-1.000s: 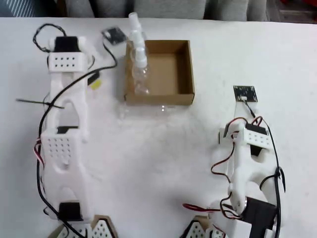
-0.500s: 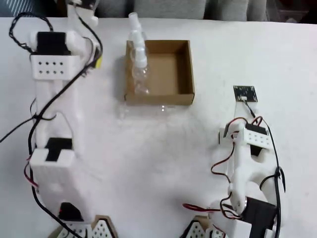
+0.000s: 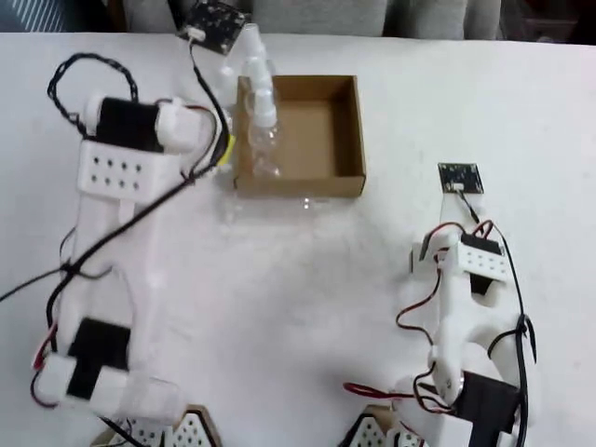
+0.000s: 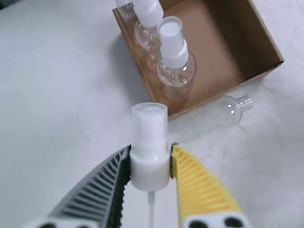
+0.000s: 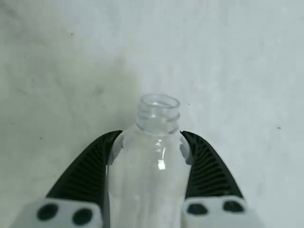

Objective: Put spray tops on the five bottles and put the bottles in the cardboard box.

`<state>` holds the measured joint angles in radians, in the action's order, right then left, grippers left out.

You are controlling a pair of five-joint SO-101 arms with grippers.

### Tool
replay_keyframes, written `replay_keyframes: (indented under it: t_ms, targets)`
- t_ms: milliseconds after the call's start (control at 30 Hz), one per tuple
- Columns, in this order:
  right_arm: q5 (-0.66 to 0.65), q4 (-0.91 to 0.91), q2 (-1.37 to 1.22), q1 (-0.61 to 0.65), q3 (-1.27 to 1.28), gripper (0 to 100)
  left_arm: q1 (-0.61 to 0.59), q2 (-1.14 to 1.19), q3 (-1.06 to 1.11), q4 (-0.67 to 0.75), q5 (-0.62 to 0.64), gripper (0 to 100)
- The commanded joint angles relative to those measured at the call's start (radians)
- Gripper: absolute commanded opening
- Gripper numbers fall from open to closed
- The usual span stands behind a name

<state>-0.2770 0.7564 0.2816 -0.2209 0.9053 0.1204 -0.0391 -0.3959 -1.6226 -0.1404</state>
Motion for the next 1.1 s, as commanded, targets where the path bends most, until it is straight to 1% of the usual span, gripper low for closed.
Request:
replay_keyframes:
  t_ms: [0, 200, 400, 700, 767, 900, 933, 1000, 1067]
  targets:
    - [-0.005, -0.018, 0.056, 0.008, 0.008, 1.6, 0.059, -0.205, 0.158, 0.13, 0.011, 2]
    - [-0.005, -0.019, 0.131, 0.01, 0.052, 1.6, 0.117, -0.464, 0.428, 0.328, 0.011, 2]
    - [-0.005, -0.019, 0.246, 0.019, 0.115, 1.6, 0.174, -0.727, 0.686, 0.568, 0.011, 3]
    - [-0.003, -0.021, 0.527, 0.094, 0.258, 1.6, 0.186, -1.01, 1.034, 1.01, 0.014, 2]
    - [0.04, -0.044, 0.599, 0.134, 0.288, 1.6, 0.183, -1.046, 1.089, 1.096, 0.054, 2]
    - [0.295, -0.13, 0.763, 0.223, 0.359, 1.6, 0.183, -1.084, 1.16, 1.27, 0.262, 2]
    - [0.331, -0.147, 0.808, 0.248, 0.37, 1.7, 0.182, -1.09, 1.171, 1.31, 0.305, 2]
    - [0.336, -0.17, 0.9, 0.306, 0.387, 1.7, 0.182, -1.104, 1.189, 1.375, 0.347, 2]
    - [0.287, -0.189, 0.992, 0.377, 0.402, 1.6, 0.182, -1.118, 1.2, 1.418, 0.334, 2]
